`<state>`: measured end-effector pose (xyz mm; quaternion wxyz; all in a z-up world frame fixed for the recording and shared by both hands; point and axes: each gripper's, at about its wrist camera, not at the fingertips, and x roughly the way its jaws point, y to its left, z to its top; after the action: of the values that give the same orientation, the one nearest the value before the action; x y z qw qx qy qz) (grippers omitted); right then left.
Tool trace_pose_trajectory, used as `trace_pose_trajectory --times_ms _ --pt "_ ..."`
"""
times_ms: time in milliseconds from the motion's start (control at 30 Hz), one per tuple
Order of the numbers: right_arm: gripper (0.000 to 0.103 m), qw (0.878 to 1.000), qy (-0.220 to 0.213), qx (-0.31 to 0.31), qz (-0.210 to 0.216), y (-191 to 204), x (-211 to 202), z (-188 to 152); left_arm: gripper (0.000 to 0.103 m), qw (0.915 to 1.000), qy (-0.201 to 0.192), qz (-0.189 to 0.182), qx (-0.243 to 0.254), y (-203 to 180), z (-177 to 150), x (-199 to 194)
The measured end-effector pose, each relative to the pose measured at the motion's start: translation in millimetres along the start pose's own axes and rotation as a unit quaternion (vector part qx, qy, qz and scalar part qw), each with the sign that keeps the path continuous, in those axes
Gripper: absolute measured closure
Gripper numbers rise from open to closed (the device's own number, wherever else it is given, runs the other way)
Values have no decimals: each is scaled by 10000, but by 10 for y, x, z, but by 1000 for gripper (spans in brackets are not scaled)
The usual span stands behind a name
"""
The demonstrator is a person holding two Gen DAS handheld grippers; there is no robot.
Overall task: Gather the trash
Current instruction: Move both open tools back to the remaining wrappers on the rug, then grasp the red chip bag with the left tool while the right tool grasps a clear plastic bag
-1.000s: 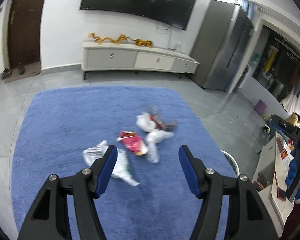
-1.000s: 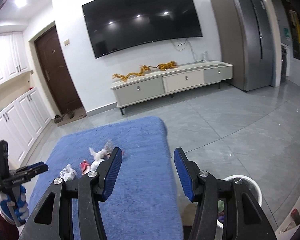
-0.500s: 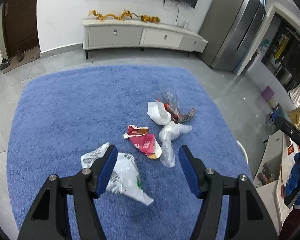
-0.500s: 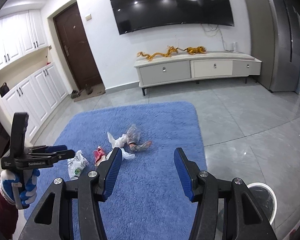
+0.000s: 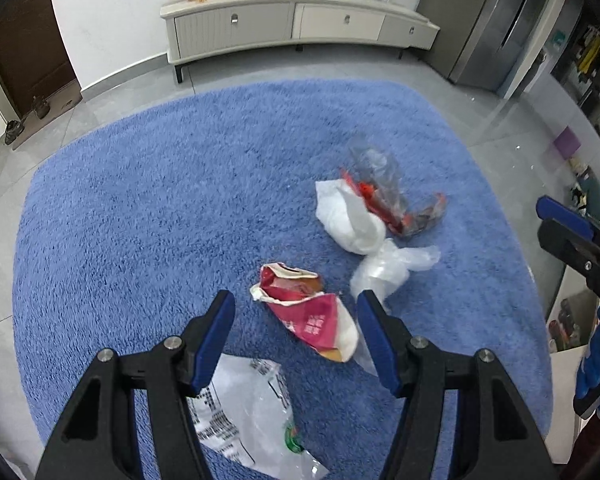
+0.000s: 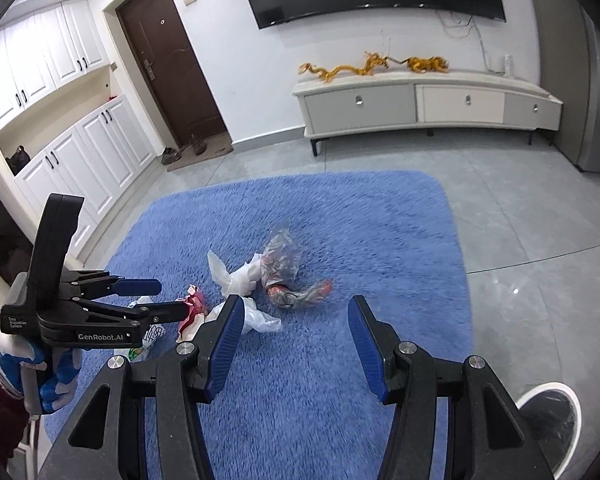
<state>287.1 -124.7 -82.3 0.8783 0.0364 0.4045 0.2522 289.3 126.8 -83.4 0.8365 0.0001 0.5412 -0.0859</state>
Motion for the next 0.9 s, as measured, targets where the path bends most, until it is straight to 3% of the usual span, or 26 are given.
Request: trace_pose_trajectory --times_ms 367,900 --pt "52 9990 371 -9 260 29 461 135 42 9995 301 70 99 -37 126 254" --pt "52 9963 716 95 459 48 906 227 42 9984 500 -267 -35 -2 254 514"
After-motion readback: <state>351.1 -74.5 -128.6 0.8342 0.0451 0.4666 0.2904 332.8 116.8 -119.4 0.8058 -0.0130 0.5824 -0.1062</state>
